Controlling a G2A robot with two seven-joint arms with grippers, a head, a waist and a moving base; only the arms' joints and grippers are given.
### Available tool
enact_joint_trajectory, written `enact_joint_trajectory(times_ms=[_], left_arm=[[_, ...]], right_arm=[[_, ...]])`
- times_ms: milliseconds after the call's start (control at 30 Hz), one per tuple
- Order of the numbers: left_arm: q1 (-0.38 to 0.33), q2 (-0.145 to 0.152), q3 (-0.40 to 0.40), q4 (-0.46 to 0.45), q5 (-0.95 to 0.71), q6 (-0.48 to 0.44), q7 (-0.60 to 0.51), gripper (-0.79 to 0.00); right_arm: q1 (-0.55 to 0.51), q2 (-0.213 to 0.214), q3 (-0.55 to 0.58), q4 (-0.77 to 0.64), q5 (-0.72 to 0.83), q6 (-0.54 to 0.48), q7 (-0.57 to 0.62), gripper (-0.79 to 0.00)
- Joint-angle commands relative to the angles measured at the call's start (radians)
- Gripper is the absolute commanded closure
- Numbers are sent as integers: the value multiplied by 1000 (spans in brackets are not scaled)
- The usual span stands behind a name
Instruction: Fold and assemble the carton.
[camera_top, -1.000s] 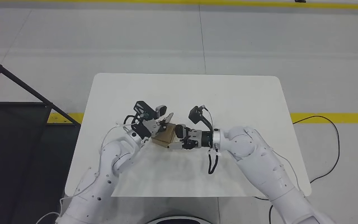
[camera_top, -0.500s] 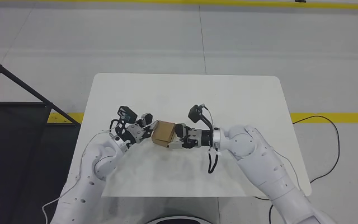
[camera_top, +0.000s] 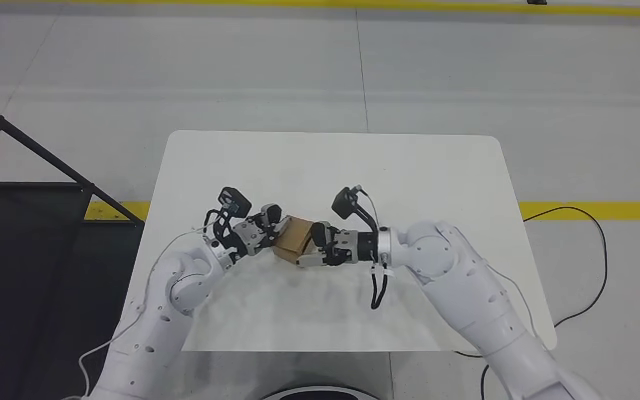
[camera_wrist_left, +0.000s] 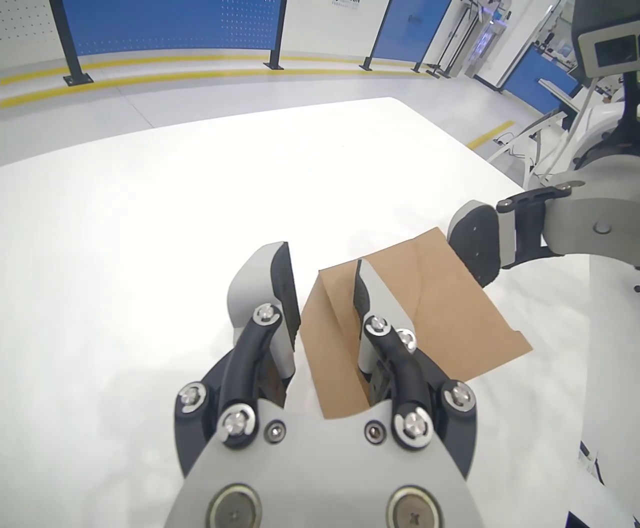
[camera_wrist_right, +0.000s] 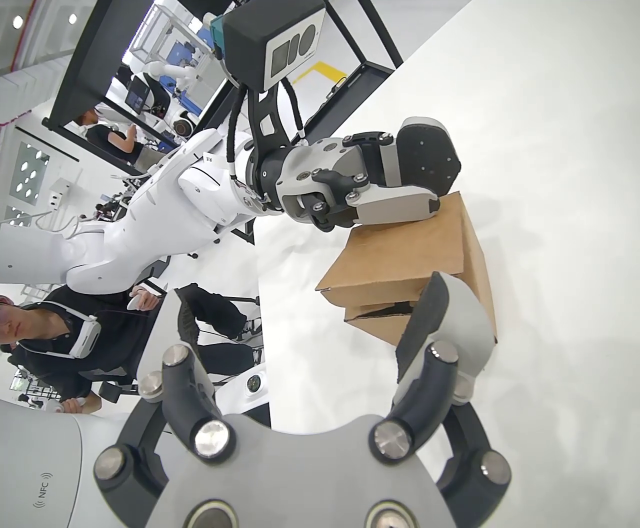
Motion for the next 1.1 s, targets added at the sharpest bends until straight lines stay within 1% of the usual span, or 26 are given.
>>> enact_joint_trajectory(times_ms=[0, 1067], left_arm=[[-1, 0, 4, 0, 2, 0, 1, -360], [-3, 11, 28, -8, 15, 2, 17, -351]], right_arm=[[2, -1, -2, 2, 3, 2, 2, -785], [18, -10, -28, 43, -3, -19, 16, -785]])
